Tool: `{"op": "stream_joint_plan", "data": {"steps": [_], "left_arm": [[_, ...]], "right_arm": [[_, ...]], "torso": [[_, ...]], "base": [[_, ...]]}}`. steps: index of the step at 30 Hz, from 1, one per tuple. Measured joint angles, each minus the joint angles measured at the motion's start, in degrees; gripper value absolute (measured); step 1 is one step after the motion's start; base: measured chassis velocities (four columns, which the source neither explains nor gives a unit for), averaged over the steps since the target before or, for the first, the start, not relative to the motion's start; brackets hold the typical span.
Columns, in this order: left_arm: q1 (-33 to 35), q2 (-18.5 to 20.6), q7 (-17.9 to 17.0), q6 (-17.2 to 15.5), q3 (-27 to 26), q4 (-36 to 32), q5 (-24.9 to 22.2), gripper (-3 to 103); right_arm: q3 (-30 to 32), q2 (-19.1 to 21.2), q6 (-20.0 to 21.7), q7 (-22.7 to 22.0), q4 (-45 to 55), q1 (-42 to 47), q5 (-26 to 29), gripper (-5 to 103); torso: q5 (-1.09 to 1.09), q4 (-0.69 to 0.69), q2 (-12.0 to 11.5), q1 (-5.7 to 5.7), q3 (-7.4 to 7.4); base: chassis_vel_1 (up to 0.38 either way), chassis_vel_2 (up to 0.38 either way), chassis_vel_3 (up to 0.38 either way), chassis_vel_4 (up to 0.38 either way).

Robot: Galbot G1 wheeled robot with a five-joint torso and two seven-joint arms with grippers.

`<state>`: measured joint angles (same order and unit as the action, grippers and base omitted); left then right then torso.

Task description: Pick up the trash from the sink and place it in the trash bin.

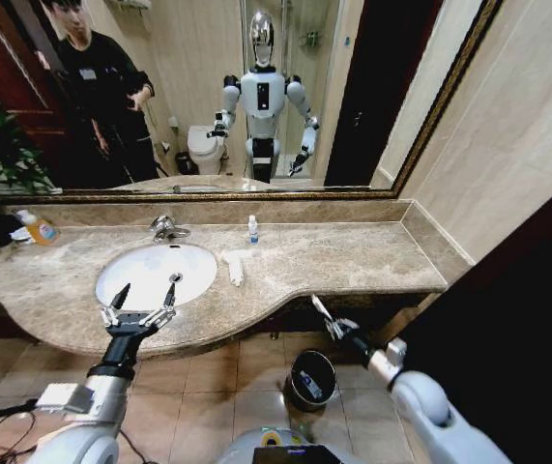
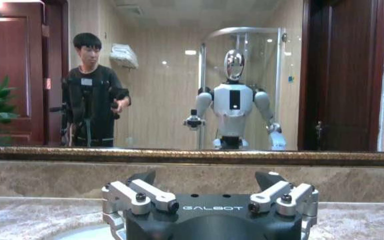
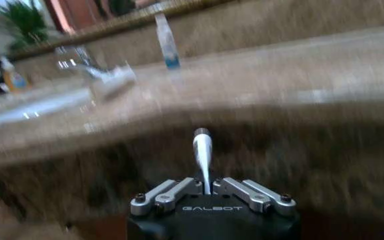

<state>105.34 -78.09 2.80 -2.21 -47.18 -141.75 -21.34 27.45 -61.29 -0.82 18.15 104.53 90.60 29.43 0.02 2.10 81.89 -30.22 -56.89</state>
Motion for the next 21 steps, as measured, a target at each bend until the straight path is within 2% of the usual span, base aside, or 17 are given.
{"op": "stream_joint_plan", "data": {"steps": [6, 7, 10, 14, 21], "left_arm": [[0.0, 0.0, 0.0, 0.0, 0.0, 0.0, 0.0, 100], [0.0, 0.0, 0.0, 0.0, 0.0, 0.0, 0.0, 100], [0.0, 0.0, 0.0, 0.0, 0.0, 0.0, 0.0, 100], [0.0, 0.0, 0.0, 0.0, 0.0, 0.0, 0.0, 100], [0.0, 0.0, 0.0, 0.0, 0.0, 0.0, 0.0, 100]], "right_arm": [[-1.3, -2.3, -3.7, 0.2, -8.9, 0.0, -4.4, 3], [-2.4, -3.4, -5.0, -0.4, -13.1, -0.5, -6.8, 3], [-3.3, -4.3, -5.6, -1.5, -16.3, -1.4, -8.7, 3], [-5.3, -6.9, -8.7, -5.4, -25.2, -5.2, -14.9, 3], [-6.4, -9.6, -9.7, -6.9, -29.4, -7.9, -18.2, 3]], "torso": [[-0.02, 0.01, 0.0, 0.0, 0.0], [-0.02, 0.01, 0.0, 0.0, 0.0], [-0.02, 0.01, 0.0, 0.0, 0.0], [-0.01, 0.01, 0.0, -0.01, -0.01], [-0.03, 0.01, 0.0, -0.01, -0.01]], "base": [[0.0, 0.0, 0.0, 0.0], [0.0, 0.0, 0.0, 0.0], [0.0, 0.0, 0.0, 0.0], [0.0, 0.0, 0.0, 0.0], [0.0, 0.0, 0.0, 0.0]]}}
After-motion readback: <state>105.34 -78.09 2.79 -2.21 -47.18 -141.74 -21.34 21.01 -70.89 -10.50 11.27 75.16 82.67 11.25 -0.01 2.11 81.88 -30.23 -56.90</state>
